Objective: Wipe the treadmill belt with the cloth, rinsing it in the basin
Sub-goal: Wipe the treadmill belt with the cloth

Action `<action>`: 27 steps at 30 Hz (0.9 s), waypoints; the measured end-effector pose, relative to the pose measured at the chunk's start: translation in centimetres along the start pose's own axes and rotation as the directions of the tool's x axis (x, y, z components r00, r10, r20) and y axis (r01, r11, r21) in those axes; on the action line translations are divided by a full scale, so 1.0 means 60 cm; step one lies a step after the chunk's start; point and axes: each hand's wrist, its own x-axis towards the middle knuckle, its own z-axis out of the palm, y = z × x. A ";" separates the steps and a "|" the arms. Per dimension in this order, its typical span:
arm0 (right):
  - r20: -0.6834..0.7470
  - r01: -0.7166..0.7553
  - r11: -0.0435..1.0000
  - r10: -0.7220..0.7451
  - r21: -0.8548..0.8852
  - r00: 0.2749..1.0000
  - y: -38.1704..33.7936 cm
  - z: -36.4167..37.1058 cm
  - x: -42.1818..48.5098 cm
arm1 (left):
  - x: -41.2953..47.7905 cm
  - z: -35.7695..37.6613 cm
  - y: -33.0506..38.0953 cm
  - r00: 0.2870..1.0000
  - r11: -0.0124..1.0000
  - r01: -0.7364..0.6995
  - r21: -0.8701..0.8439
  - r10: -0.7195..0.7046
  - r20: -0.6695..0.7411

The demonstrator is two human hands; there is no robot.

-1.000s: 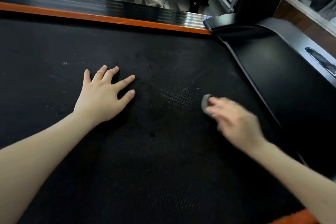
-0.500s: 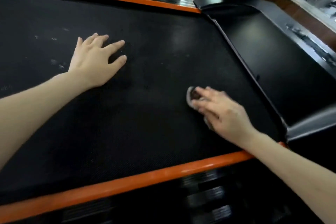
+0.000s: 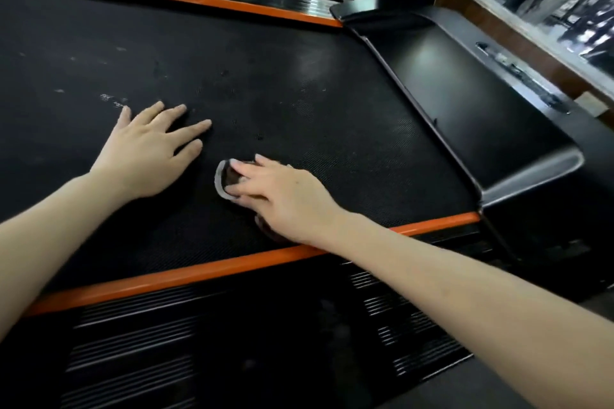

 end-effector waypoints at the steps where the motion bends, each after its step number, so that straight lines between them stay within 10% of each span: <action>1: 0.013 0.009 1.000 -0.009 -0.009 1.000 0.019 -0.006 -0.014 | -0.001 0.001 -0.002 1.000 1.000 -0.002 0.006 0.002 0.000; 10: -0.173 -0.522 0.851 0.525 0.063 0.834 0.230 -0.058 -0.159 | 0.000 -0.003 0.009 1.000 1.000 0.009 0.024 -0.009 -0.005; 20: -0.121 0.183 0.983 -0.178 0.032 0.976 0.054 0.005 -0.032 | -0.003 -0.011 0.018 1.000 1.000 0.019 -0.018 -0.019 -0.005; 27: -0.119 0.308 0.947 -0.317 -0.088 0.941 0.111 -0.002 0.027 | 0.007 -0.029 -0.011 0.980 0.980 0.149 -0.134 -0.164 -0.112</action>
